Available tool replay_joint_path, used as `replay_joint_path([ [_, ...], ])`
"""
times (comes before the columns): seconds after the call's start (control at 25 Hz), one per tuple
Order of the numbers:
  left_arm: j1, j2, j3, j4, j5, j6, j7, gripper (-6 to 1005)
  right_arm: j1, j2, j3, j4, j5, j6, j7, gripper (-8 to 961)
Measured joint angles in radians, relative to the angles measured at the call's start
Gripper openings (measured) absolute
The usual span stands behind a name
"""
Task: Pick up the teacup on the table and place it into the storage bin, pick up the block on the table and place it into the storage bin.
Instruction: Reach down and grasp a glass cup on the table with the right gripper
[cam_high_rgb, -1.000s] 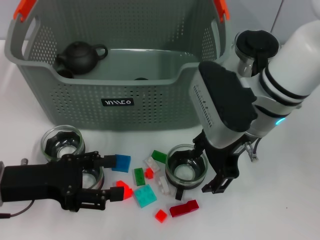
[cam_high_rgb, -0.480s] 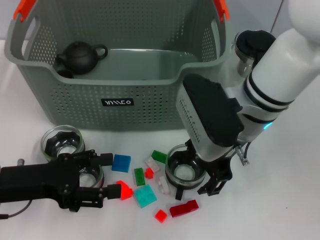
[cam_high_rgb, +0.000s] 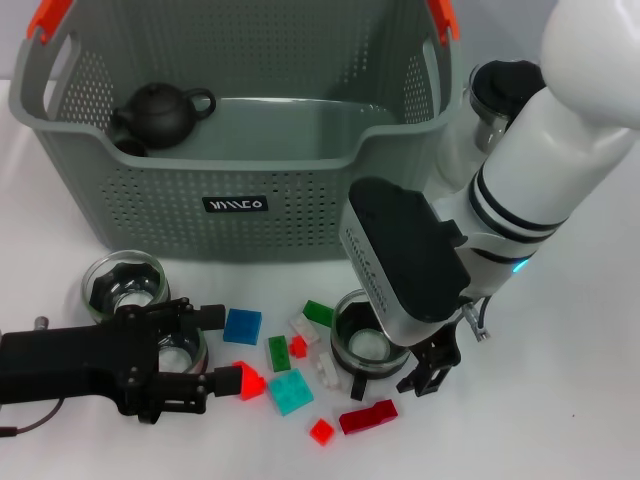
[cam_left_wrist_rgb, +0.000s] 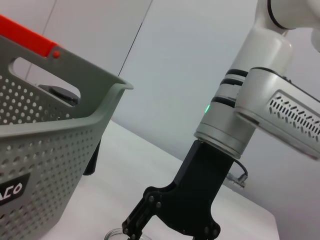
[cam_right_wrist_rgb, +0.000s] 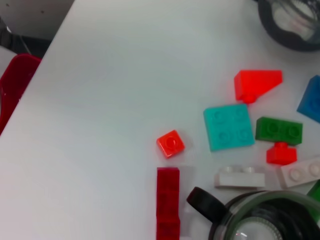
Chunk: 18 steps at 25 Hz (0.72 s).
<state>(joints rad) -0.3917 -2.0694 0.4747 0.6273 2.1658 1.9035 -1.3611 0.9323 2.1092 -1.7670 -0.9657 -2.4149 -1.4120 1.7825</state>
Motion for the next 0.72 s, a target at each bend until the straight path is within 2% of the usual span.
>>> replay_joint_path([
  [0.52,0.001,0.000,-0.001,-0.006,0.000,-0.011,0.001,951,0.007,0.001,-0.027,0.040,0.000,0.059,0.002,826],
  [0.72,0.001,0.000,-0.001,-0.008,0.000,-0.014,0.001,951,0.006,0.001,-0.056,0.041,-0.005,0.087,0.014,621],
])
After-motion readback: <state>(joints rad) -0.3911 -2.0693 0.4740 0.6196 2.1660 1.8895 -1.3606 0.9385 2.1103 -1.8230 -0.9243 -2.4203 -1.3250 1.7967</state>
